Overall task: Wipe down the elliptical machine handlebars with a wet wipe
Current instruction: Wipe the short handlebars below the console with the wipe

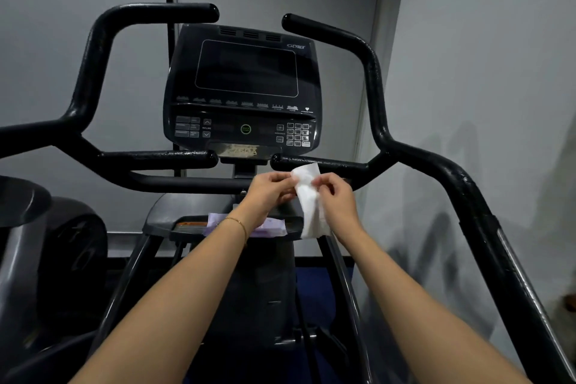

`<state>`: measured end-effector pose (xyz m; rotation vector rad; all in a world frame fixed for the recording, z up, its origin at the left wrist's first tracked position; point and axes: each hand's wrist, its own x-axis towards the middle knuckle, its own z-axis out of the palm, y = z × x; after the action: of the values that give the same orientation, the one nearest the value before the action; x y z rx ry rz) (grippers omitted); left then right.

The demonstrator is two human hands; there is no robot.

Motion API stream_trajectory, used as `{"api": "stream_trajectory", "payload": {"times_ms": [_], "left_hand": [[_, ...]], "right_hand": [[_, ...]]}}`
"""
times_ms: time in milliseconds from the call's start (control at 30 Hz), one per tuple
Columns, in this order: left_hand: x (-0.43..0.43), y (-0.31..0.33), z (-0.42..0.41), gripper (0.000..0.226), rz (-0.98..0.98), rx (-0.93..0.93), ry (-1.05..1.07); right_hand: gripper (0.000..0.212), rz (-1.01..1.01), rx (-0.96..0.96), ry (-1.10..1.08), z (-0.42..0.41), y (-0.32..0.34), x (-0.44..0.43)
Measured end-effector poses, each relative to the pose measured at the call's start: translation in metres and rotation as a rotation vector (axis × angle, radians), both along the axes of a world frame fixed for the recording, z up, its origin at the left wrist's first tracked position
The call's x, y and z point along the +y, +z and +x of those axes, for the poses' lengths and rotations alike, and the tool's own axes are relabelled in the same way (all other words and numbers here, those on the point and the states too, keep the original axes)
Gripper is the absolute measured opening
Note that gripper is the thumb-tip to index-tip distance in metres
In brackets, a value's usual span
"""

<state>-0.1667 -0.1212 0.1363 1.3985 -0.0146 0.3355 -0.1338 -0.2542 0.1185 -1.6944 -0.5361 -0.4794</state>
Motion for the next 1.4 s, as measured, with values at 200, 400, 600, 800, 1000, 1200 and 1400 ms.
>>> {"api": "stream_trajectory", "payload": {"times_ms": [200, 400, 600, 800, 1000, 1200, 1400], "left_hand": [[0.002, 0.024, 0.019, 0.029, 0.111, -0.136, 0.144], [0.035, 0.015, 0.038, 0.036, 1.124, -0.279, 0.563], [0.043, 0.003, 0.045, 0.037, 1.238, -0.384, 0.558], [0.049, 0.003, 0.049, 0.036, 1.129, -0.412, 0.535], [0.052, 0.0, 0.051, 0.036, 1.104, -0.423, 0.559], [0.049, -0.004, 0.05, 0.036, 1.103, -0.417, 0.586], [0.048, -0.006, 0.049, 0.037, 1.132, -0.42, 0.589]], "right_hand": [[0.038, -0.13, -0.066, -0.022, 0.011, 0.017, 0.0], [0.031, -0.15, -0.173, -0.149, 0.036, 0.044, 0.0], [0.03, -0.629, -0.383, -0.333, 0.054, 0.024, 0.025], [0.04, -0.823, -0.664, -0.607, 0.069, 0.008, 0.036], [0.035, -0.862, -0.744, -0.542, 0.066, 0.005, 0.041], [0.034, -0.723, -0.723, -0.44, 0.068, 0.012, 0.054], [0.042, -0.678, -0.708, -0.404, 0.064, 0.007, 0.043]]}}
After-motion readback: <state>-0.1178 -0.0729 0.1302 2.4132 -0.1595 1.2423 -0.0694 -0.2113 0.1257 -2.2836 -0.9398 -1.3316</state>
